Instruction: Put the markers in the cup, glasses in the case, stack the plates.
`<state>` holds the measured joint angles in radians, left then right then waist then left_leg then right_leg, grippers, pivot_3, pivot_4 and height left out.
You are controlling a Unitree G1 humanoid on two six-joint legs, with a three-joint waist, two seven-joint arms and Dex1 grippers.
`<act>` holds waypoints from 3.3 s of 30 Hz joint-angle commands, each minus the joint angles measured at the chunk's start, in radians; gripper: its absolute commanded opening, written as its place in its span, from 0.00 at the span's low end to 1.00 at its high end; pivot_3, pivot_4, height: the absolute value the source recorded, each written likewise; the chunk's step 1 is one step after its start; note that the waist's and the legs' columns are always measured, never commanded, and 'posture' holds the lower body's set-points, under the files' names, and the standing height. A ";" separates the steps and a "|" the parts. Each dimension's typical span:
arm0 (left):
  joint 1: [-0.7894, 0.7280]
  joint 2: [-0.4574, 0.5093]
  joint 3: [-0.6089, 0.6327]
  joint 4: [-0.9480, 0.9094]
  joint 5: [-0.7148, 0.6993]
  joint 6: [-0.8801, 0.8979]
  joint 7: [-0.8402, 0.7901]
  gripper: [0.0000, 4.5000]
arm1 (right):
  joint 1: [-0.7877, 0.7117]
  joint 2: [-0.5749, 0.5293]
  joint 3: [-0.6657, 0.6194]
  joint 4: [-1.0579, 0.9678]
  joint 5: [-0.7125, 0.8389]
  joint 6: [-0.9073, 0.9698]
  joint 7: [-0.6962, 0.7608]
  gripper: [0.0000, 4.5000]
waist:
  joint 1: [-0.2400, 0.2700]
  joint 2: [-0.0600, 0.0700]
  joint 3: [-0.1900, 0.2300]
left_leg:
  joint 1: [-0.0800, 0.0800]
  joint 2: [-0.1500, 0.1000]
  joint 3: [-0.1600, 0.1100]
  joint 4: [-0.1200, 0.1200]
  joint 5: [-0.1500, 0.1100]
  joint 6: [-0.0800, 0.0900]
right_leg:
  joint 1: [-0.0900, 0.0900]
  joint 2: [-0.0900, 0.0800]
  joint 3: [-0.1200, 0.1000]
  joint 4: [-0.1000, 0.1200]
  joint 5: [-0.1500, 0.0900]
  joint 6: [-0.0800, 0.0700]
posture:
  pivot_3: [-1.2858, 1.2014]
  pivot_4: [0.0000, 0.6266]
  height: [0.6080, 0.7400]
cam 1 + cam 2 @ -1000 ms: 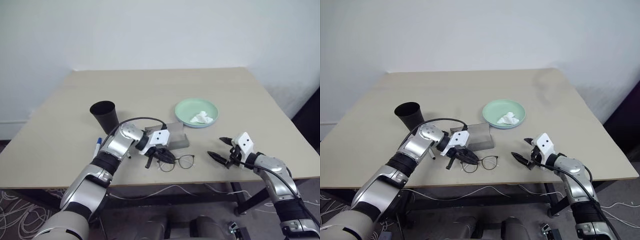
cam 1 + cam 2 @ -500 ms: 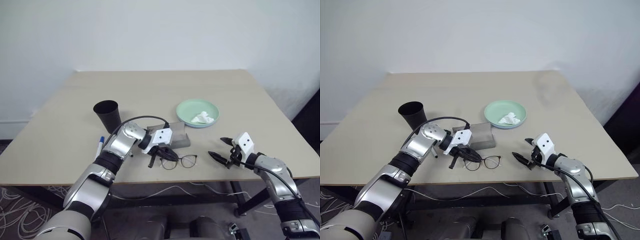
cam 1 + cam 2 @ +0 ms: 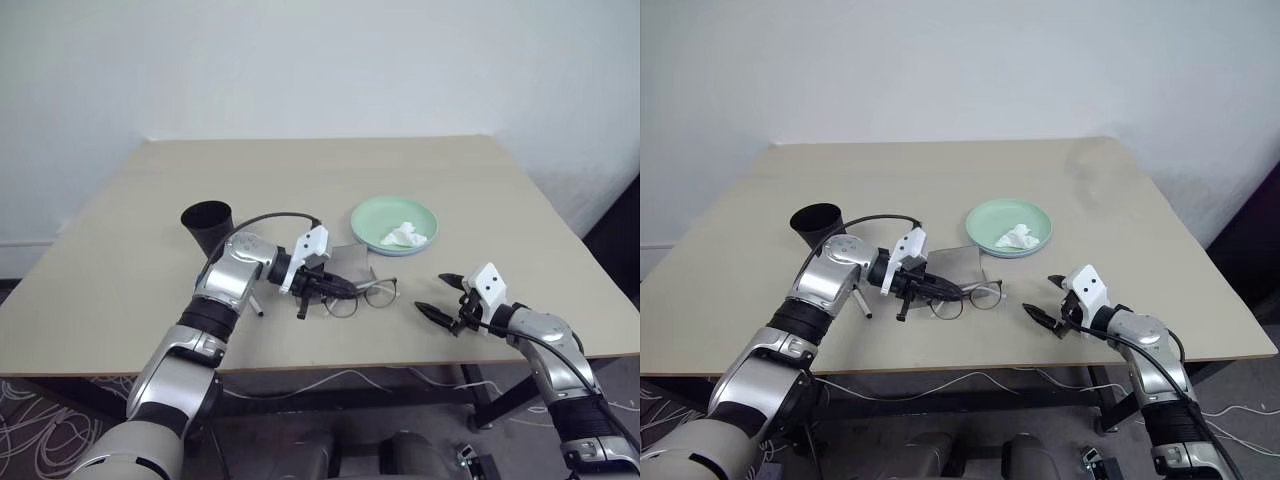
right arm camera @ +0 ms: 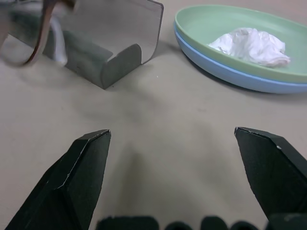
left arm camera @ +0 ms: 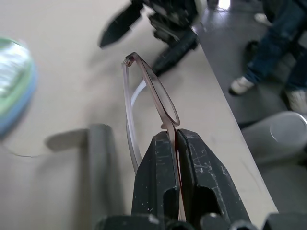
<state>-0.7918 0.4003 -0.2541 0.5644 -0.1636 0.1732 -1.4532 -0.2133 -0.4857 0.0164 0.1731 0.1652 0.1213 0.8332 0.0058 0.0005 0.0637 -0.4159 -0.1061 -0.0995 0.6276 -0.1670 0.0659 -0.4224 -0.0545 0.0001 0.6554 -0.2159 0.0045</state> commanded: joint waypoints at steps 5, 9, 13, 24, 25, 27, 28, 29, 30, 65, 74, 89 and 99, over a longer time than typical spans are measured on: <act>-0.145 0.030 0.058 0.189 0.072 -0.195 0.135 0.01 | -0.040 -0.014 -0.004 -0.018 0.013 -0.009 0.019 1.00 | 0.000 0.000 0.000 | 0.002 0.000 0.000 0.000 0.000 0.000 | 0.002 0.000 0.000 0.000 0.000 0.000 | 0.52 0.00 0.97; -0.189 0.027 0.049 0.301 0.104 -0.283 0.138 0.01 | -0.043 -0.012 -0.004 -0.020 0.013 -0.007 0.021 1.00 | 0.000 0.000 0.000 | 0.002 0.000 0.000 0.000 0.000 0.000 | 0.002 0.000 0.000 0.000 0.000 0.000 | 0.52 0.00 0.97; -0.214 0.012 0.034 0.390 0.141 -0.352 0.114 0.01 | -0.044 -0.009 -0.003 -0.025 0.013 -0.006 0.020 1.00 | 0.001 0.000 0.000 | 0.001 0.000 0.001 0.000 0.000 0.001 | 0.001 0.000 0.000 -0.001 0.001 0.002 | 0.52 0.00 0.97; -0.276 -0.015 0.037 0.566 0.213 -0.486 0.096 0.01 | -0.037 -0.006 -0.001 -0.035 0.013 -0.003 0.013 1.00 | 0.002 -0.001 0.000 | 0.001 0.000 0.001 0.001 0.000 0.001 | 0.002 0.000 -0.001 0.000 0.001 0.003 | 0.52 0.00 0.97; -0.281 -0.019 0.037 0.580 0.219 -0.497 0.103 0.01 | -0.036 -0.006 -0.001 -0.035 0.013 -0.004 0.013 1.00 | 0.002 -0.001 0.000 | 0.001 0.000 0.001 0.001 0.000 0.001 | 0.002 0.000 -0.001 0.000 0.001 0.003 | 0.52 0.00 0.97; -0.288 -0.027 0.039 0.602 0.228 -0.521 0.116 0.01 | -0.036 -0.005 0.000 -0.035 0.012 -0.003 0.012 1.00 | 0.002 -0.001 0.000 | 0.001 0.000 0.001 0.001 0.000 0.001 | 0.002 0.000 -0.001 0.000 0.002 0.003 | 0.52 0.00 0.97; -0.291 -0.031 0.041 0.611 0.231 -0.533 0.122 0.01 | -0.037 -0.005 0.001 -0.034 0.012 -0.003 0.012 1.00 | 0.003 -0.001 0.000 | 0.001 0.000 0.001 0.001 0.000 0.001 | 0.002 0.000 -0.001 0.000 0.002 0.003 | 0.52 0.00 0.97; -0.293 -0.034 0.040 0.621 0.238 -0.545 0.129 0.01 | -0.037 -0.004 0.001 -0.034 0.012 -0.003 0.012 1.00 | 0.003 -0.001 0.000 | 0.001 0.000 0.001 0.001 0.000 0.001 | 0.002 0.000 -0.002 0.000 0.002 0.003 | 0.52 0.00 0.97; -0.294 -0.037 0.039 0.629 0.244 -0.552 0.132 0.01 | -0.036 -0.004 0.002 -0.033 0.012 -0.003 0.011 1.00 | 0.003 -0.001 0.000 | 0.001 0.000 0.001 0.001 0.000 0.001 | 0.002 0.000 -0.002 0.000 0.002 0.003 | 0.52 0.00 0.97; -0.362 -0.080 0.151 0.681 0.269 -0.521 0.364 0.41 | -0.047 0.013 0.014 -0.072 0.081 -0.006 0.072 1.00 | 0.005 -0.002 0.000 | 0.002 0.000 -0.001 0.005 0.000 0.001 | 0.005 0.000 -0.009 0.000 0.003 0.006 | 0.52 0.00 0.97; -0.383 -0.054 0.076 0.730 0.411 -0.507 0.644 0.01 | -0.026 0.011 0.016 -0.189 0.153 0.049 0.111 1.00 | 0.004 -0.002 0.000 | 0.004 0.000 -0.001 0.005 -0.001 0.001 | 0.007 0.000 -0.010 0.001 0.004 0.006 | 0.52 0.00 0.97; -0.316 -0.062 0.041 0.739 0.446 -0.448 0.488 0.01 | -0.021 0.040 0.002 -0.255 0.197 0.075 0.065 1.00 | 0.005 -0.002 0.000 | 0.003 0.000 -0.001 0.006 -0.001 0.002 | 0.007 0.000 -0.011 0.000 0.004 0.006 | 0.52 0.00 0.97; -0.206 -0.052 0.101 0.589 0.319 -0.368 0.227 0.01 | -0.032 0.041 0.022 -0.232 0.191 0.071 0.069 1.00 | 0.003 -0.002 0.000 | 0.003 0.000 -0.001 0.006 -0.001 0.002 | 0.007 -0.001 -0.010 0.000 0.004 0.006 | 0.52 0.00 0.97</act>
<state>-0.9986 0.3390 -0.1581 1.2034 0.1775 -0.2036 -1.1954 -0.2217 -0.4454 0.0521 -0.0377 0.3416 0.1992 0.9007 0.0093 -0.0012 0.0635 -0.4126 -0.1060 -0.1002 0.6332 -0.1679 0.0675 -0.4153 -0.0552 -0.0100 0.6551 -0.2123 0.0107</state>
